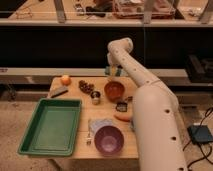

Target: Place sponge in paper cup

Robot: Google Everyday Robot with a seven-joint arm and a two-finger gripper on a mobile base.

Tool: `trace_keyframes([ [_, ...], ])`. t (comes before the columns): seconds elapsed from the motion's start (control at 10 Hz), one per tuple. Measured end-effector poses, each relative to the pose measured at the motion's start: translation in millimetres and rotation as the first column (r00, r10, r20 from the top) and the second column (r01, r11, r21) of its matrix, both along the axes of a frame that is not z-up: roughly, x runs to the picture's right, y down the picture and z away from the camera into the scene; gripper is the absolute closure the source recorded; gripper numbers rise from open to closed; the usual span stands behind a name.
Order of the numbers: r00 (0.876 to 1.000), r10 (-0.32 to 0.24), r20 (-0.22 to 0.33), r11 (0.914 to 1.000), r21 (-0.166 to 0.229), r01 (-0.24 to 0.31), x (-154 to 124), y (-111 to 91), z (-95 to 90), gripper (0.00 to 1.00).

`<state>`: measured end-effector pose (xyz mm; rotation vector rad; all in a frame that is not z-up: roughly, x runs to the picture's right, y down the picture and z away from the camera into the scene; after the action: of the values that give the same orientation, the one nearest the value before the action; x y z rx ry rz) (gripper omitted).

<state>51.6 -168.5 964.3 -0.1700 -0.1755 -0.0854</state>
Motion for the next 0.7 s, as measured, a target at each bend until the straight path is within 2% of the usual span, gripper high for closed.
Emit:
trace_keyframes([
  [0.1, 1.0, 0.001, 0.002, 1.0, -0.006, -0.001, 2, -1, -0.2, 0.2],
  [0.4, 0.998, 0.013, 0.055, 0.9985, -0.054, -0.01, 12, -4, -1.6, 0.2],
  [0.7, 0.997, 0.011, 0.075, 0.998, -0.062, -0.006, 10, -6, -3.0, 0.2],
])
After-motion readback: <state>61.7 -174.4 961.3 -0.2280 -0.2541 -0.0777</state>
